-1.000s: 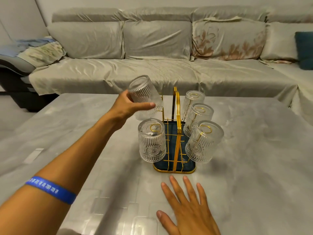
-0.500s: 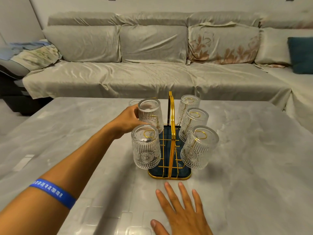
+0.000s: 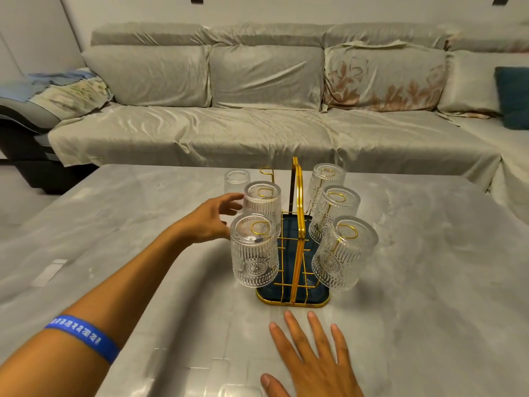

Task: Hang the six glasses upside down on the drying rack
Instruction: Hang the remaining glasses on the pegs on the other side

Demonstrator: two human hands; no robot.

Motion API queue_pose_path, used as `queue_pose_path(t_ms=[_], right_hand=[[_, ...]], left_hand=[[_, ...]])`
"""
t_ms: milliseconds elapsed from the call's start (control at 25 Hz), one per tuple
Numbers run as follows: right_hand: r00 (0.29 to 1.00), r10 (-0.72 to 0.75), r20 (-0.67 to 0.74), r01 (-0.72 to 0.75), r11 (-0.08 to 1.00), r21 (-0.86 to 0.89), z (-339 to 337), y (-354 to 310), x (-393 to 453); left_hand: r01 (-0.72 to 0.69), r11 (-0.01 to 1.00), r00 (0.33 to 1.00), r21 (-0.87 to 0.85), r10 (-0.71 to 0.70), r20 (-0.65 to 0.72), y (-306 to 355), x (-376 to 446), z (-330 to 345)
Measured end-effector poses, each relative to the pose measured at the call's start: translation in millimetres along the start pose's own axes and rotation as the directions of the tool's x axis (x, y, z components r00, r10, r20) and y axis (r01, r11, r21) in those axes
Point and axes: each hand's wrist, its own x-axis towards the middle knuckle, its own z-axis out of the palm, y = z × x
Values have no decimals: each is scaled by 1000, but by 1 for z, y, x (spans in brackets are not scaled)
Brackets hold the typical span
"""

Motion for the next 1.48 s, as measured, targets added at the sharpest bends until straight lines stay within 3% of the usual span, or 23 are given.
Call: queue_pose_path(t_ms=[40,120,200,320,440,840,960,1080,1200,1480], right_hand=[[1000,-3,-15,3,1000,-11,1,0,0],[999,-17,-33,16,1000,-26,5,0,-1],[1000,-20,-8,20,998,-51,8,0,-3],[995,20,98,-9,994,-110,16,2,-2],[996,3,87,11,987,-157,23,4,0],[986,44,162,-31,996,-81,13,7,17],[992,-4,126,22,990,-141,10,5,10],[991,9,132,9,991,-136,3,2,4],[986,30,163,-14,995,-98,1,-1,5],[991,9,131,-4,999,-37,-2,-1,6]], left_hand=[[31,999,993,36,-27,-117,-8,-1,-7],[72,997,913,40,-50,-405,-18,4,-16],[133,991,826,9,-106,-554,-17,25,-18],[254,961,855,109,-170,-491,-20,65,-8],[269,946,892,181,-174,-417,-26,94,0],[248,956,776,-157,-293,-558,-34,101,-2],[118,946,754,-303,-284,-592,-11,87,-29],[-42,937,811,-346,-170,-559,27,71,-74],[-97,940,889,-328,-66,-453,66,60,-93],[15,996,932,-90,-46,-359,96,65,-49]])
